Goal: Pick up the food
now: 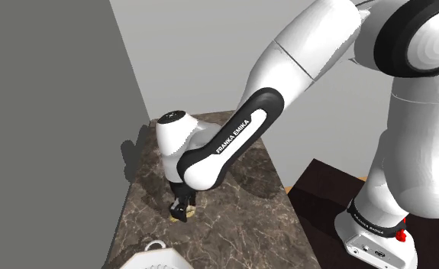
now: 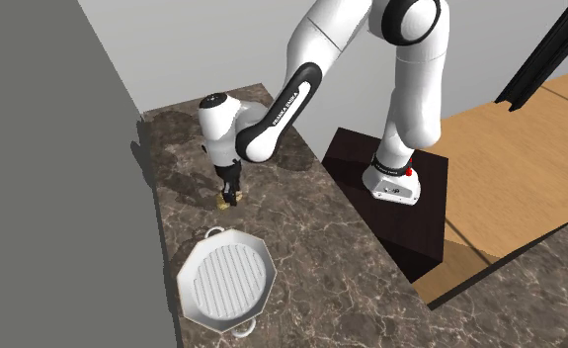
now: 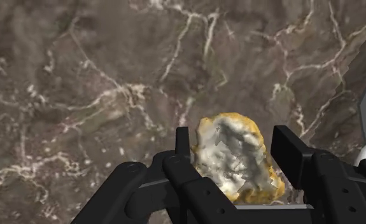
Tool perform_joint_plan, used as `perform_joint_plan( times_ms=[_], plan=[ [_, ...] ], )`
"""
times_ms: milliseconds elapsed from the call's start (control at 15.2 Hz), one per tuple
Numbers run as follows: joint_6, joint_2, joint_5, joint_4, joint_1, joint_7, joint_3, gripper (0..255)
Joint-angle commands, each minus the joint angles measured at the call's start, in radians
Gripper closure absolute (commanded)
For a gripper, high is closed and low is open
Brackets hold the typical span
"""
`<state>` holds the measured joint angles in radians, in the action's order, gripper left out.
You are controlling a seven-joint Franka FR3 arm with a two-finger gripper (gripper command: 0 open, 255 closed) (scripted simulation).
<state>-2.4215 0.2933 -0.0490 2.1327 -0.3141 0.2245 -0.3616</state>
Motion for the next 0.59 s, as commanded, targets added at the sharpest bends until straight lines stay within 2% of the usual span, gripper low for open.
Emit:
perform_joint_plan(
  times_ms=[0,528],
  plan=[
    [0.026,-0.02,-0.007,-0.006,0.003,-0.002,-0.004,255],
    [0.099,-0.077,-0.028,-0.026,0.011,-0.009,-0.012,255]
  ],
)
